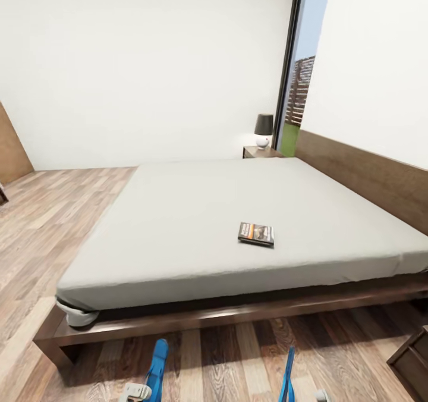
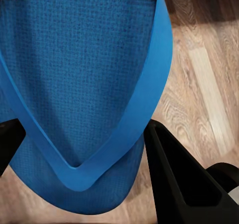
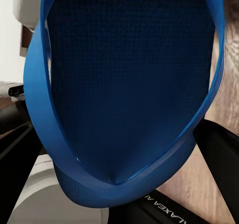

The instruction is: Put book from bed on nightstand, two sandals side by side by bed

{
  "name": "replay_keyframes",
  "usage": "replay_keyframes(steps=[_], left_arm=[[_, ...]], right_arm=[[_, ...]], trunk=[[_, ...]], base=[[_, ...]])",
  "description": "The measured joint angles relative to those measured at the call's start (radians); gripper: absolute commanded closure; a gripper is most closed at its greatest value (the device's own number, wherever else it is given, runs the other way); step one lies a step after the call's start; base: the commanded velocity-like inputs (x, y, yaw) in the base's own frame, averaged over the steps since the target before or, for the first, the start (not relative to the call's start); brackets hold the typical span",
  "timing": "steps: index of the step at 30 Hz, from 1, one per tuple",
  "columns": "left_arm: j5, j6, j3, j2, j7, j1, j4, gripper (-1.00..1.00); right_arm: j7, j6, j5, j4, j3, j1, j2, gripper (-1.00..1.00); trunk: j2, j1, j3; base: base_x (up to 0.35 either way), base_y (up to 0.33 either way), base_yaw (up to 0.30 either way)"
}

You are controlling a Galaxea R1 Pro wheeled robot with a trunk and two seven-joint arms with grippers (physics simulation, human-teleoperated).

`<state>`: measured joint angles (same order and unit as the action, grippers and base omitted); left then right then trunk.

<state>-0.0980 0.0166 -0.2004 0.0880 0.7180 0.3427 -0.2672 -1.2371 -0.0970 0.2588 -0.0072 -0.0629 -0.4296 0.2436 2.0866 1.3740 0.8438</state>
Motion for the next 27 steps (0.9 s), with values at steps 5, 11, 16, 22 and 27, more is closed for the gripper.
replay_keyframes(steps=[5, 11, 16, 22, 27], left_arm=[[0.000, 0.000, 0.000, 0.000, 0.000, 0.000, 0.000, 1.00], [0.000, 0.000, 0.000, 0.000, 0.000, 0.000, 0.000, 1.00], [0.000, 0.000, 0.000, 0.000, 0.000, 0.000, 0.000, 1.00], [0.000, -0.001, 0.000, 0.000, 0.000, 0.000, 0.000, 1.00], [0.000, -0.001, 0.000, 0.000, 0.000, 0.000, 0.000, 1.00]], right_arm=[[0.000, 0.000, 0.000, 0.000, 0.000, 0.000, 0.000, 1.00], [0.000, 0.000, 0.000, 0.000, 0.000, 0.000, 0.000, 1.00], [0.000, 0.000, 0.000, 0.000, 0.000, 0.000, 0.000, 1.00], [-0.001, 0.000, 0.000, 0.000, 0.000, 0.000, 0.000, 1.00], [-0.002, 0.000, 0.000, 0.000, 0.000, 0.000, 0.000, 1.00]], trunk=[[0.000, 0.000, 0.000], [0.000, 0.000, 0.000], [0.000, 0.000, 0.000], [0.000, 0.000, 0.000], [0.000, 0.000, 0.000]], base=[[0.000, 0.000, 0.286], [0.000, 0.000, 0.286], [0.000, 0.000, 0.286], [-0.021, 0.000, 0.204], [-0.139, 0.000, 0.019]])
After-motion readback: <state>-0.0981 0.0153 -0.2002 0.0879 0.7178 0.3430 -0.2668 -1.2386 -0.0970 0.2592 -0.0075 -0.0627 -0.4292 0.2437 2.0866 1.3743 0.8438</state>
